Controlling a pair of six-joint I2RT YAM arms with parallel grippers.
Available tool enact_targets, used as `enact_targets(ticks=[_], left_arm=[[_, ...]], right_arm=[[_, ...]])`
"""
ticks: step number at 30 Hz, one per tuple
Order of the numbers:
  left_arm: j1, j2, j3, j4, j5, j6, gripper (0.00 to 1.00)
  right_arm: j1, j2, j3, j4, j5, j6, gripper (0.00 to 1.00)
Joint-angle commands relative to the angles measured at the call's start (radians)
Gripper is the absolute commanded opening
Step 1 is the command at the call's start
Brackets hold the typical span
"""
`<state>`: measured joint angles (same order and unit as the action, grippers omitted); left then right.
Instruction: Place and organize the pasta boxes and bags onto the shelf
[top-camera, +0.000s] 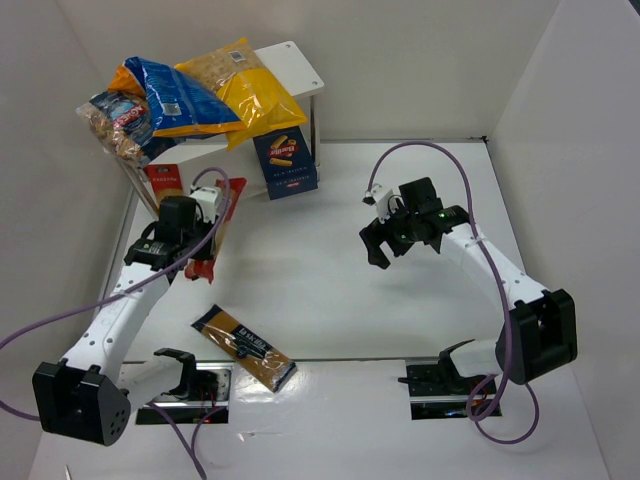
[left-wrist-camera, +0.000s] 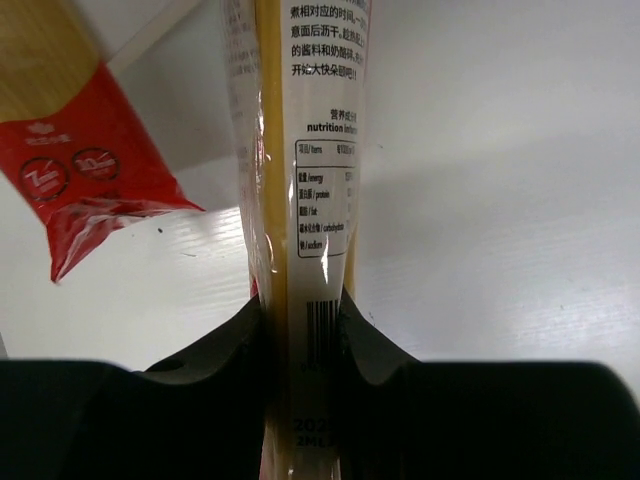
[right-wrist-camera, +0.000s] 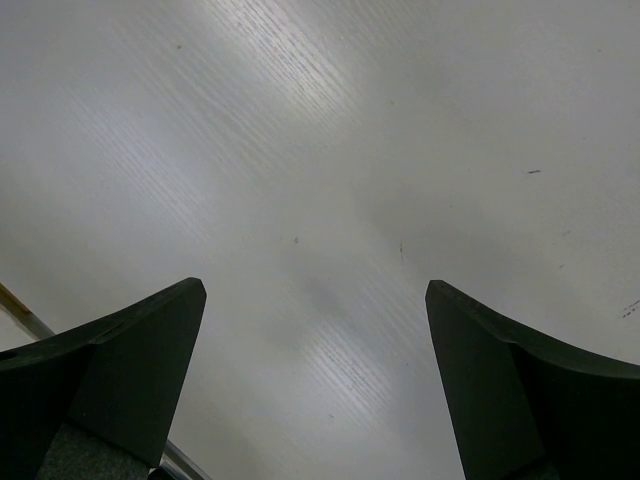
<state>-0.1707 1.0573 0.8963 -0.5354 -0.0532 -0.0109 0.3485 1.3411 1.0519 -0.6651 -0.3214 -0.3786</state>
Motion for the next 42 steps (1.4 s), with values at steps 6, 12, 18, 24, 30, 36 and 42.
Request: enact_targets(ticks=[6, 12, 18, 24, 30, 36, 42], left_arm=[[0.02, -0.074, 0.029, 0.299, -0.134, -0.142, 0.0], [0.039, -0.03, 0.0, 0.422, -0.206, -0.193, 0.0], [0.06, 0.087, -0.01, 0.52, -0.264, -0.225, 0.0], [0.06, 0.133, -0.03, 0.647, -0.307, -0.225, 0.0], [0.06, 0.197, -0.02, 0.729, -0.358, -0.225, 0.0], [0.06, 0.266, -0.031, 0.824, -0.395, -0.225, 0.0], [0.06, 0.34, -0.031, 0.891, -0.427, -0.216, 0.0]], right_arm=[[-0.005, 0.01, -0.012, 0.042, 0.027, 0.009, 1.0], [-0.005, 0.01, -0.012, 0.042, 0.027, 0.009, 1.0], [-0.005, 0.02, -0.012, 0.042, 0.036, 0.009, 1.0], [-0.005, 0.009, -0.03, 0.042, 0.027, 0.009, 1.0], [-0.005, 0.018, -0.03, 0.033, 0.027, 0.0, 1.0], [-0.005, 0.038, -0.03, 0.033, 0.027, 0.0, 1.0], [-0.005, 0.047, -0.03, 0.024, 0.027, 0.0, 1.0]])
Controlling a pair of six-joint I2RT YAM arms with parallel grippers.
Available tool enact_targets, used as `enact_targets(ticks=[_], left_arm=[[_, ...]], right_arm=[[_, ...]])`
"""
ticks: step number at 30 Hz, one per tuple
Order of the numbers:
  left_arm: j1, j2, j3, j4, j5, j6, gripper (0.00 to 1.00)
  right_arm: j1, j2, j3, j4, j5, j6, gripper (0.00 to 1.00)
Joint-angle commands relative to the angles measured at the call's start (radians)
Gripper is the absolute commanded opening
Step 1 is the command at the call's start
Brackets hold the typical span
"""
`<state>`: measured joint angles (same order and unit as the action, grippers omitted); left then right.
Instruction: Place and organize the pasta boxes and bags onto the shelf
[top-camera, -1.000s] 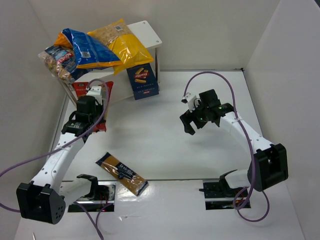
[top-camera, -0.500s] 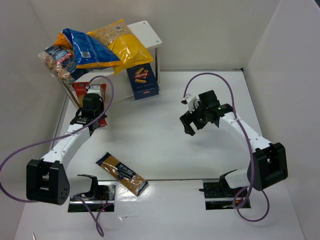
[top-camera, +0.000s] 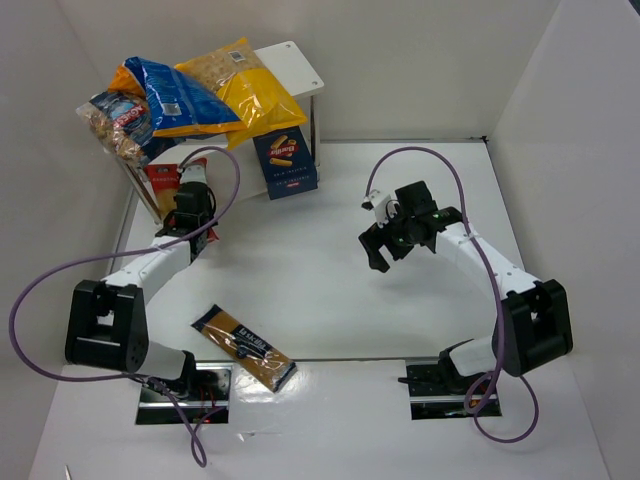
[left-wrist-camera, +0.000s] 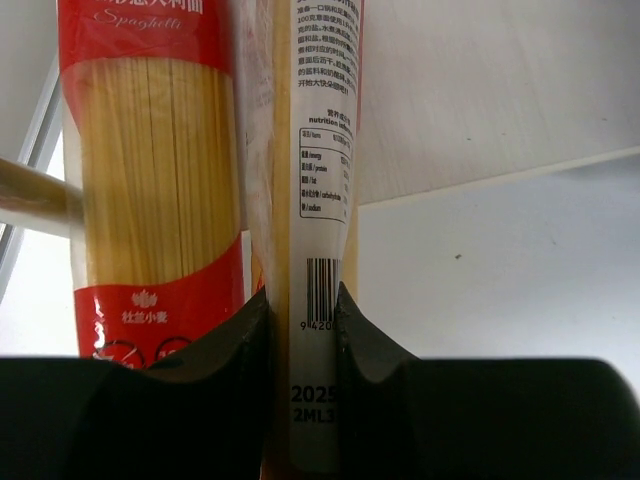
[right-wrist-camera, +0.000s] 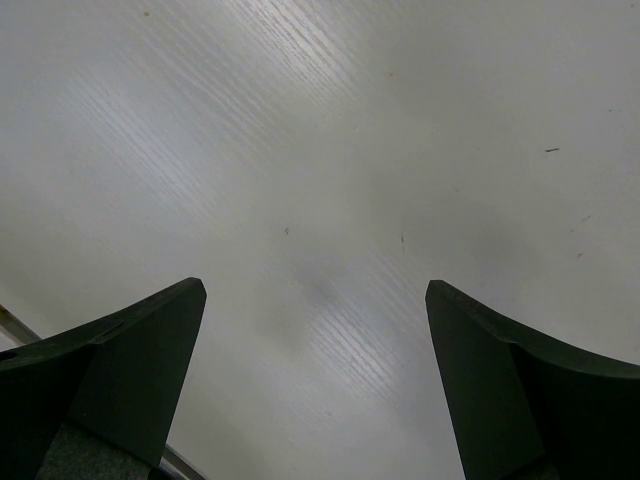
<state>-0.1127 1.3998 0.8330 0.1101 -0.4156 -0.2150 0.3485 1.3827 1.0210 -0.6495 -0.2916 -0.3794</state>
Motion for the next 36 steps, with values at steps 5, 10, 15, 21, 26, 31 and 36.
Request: enact_targets(ticks=[5, 10, 15, 21, 26, 31, 36], left_arm=[[0.002, 0.048, 0.067, 0.267, -0.103, -0.001, 0.0], [0.002, 0.085, 0.098, 0.277, -0.114, 0.023, 0.0], [0.011, 0.107, 0.12, 0.286, -0.114, 0.032, 0.0], [0.03, 0.139, 0.129, 0.286, -0.104, 0.054, 0.0], [0.051, 0.148, 0.129, 0.306, -0.104, 0.072, 0.0], [0.051, 0.148, 0.129, 0.296, -0.104, 0.072, 0.0], [0.051, 0.13, 0.14, 0.26, -0.104, 0.063, 0.34]], right_arm=[[-0.005, 0.006, 0.001, 0.008, -0.012, -0.009, 1.0], [-0.005, 0.006, 0.001, -0.001, -0.012, -0.009, 1.0], [-0.005, 0.006, 0.001, -0.001, -0.012, -0.009, 1.0], [-0.005, 0.024, 0.01, -0.001, -0.021, -0.009, 1.0], [-0.005, 0.024, 0.01, -0.01, -0.021, -0.009, 1.0], [-0.005, 0.024, 0.01, -0.01, -0.021, -0.009, 1.0], [-0.005, 0.024, 0.01, -0.021, -0.021, -0.009, 1.0]])
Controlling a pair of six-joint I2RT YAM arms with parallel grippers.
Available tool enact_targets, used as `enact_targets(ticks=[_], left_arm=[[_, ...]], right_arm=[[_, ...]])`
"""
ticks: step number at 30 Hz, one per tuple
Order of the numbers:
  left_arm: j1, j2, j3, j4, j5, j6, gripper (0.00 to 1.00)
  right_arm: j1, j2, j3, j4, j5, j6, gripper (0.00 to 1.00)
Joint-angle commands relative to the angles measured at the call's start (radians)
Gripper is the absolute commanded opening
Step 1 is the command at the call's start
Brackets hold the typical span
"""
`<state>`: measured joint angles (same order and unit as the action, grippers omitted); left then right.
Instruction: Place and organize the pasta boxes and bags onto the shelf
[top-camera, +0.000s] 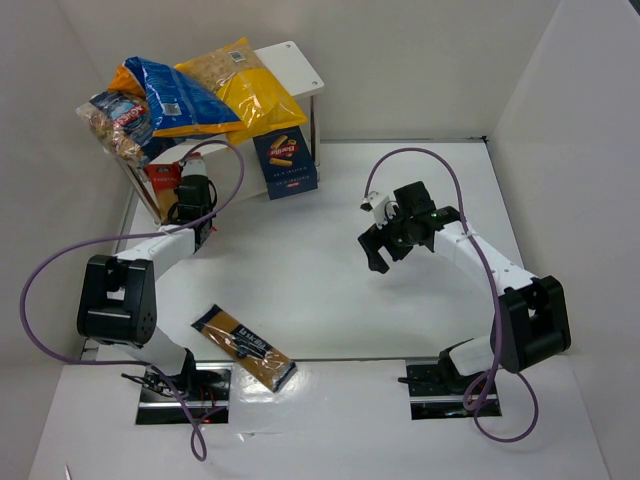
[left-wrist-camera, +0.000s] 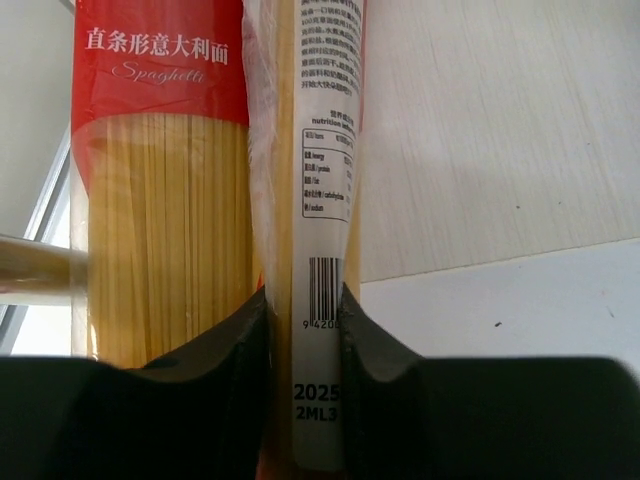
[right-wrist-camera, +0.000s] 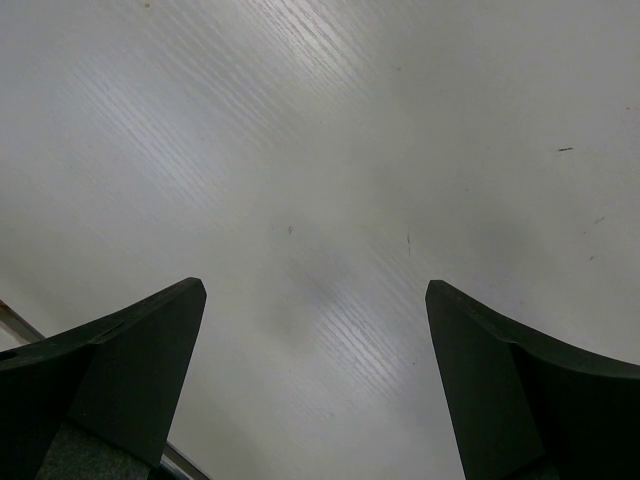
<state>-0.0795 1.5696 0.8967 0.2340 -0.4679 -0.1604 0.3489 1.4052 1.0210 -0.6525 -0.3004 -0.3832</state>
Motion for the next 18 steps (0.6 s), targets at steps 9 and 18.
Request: enact_targets(ticks=[9, 18], left_arm=[[0.018, -0.068, 0.067, 0.117, -0.052, -0.01, 0.6], [-0.011, -0.104, 0.067, 0.021, -0.061, -0.03, 0.86]], right_arm=[[-0.005, 0.001, 0.019, -0.027, -0.032, -0.014, 1.0], [-0.005, 0.001, 0.019, -0.036, -0.042, -0.023, 1.0]])
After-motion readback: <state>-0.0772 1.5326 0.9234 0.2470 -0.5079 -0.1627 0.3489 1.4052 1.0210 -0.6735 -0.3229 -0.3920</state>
